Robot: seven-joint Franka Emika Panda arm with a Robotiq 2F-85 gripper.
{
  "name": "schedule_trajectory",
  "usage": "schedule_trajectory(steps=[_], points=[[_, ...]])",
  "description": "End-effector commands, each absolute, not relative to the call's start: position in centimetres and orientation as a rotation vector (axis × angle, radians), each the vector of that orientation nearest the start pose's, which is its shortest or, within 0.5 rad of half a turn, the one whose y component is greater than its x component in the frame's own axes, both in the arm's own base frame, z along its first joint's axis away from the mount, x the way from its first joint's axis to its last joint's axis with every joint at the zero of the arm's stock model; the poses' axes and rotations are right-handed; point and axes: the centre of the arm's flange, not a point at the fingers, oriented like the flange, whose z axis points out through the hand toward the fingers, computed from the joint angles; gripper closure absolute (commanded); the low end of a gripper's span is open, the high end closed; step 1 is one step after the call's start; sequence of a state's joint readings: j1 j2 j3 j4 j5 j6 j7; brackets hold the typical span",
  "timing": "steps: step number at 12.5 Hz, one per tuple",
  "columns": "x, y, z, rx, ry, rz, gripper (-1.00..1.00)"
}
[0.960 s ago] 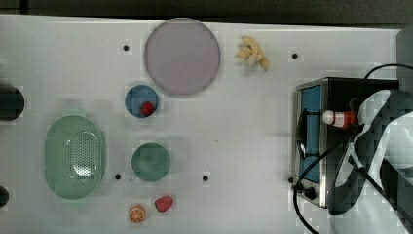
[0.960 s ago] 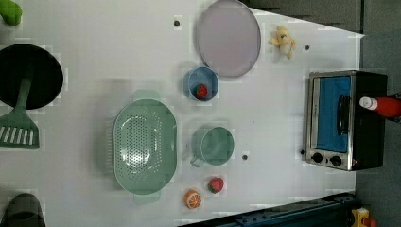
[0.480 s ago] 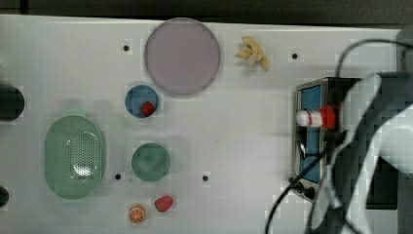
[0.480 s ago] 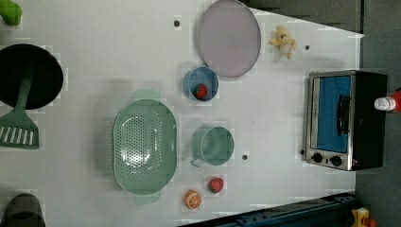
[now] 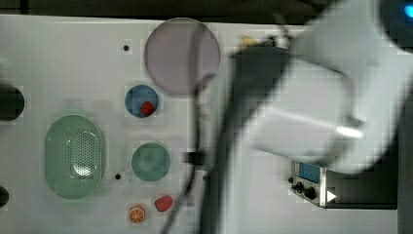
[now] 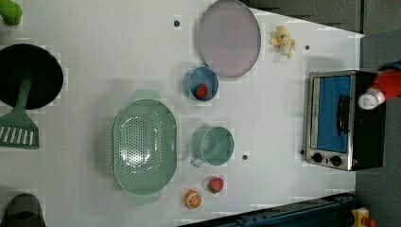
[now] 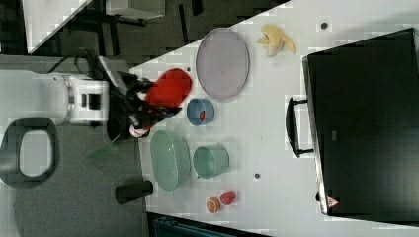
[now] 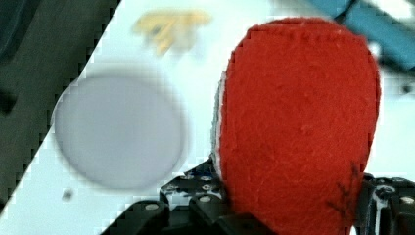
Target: Pick Ketchup from oven and place it on table.
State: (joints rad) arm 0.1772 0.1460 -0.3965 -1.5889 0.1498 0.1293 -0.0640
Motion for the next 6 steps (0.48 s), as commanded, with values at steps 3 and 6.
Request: schedule_trajectory(steps=[3,6], points=[[59.6,-2.1,49.4,-2.828,1.326,0.24,-0.24],[58.5,-0.4,44.4,-2.8,1.528,0.298,-0.24]])
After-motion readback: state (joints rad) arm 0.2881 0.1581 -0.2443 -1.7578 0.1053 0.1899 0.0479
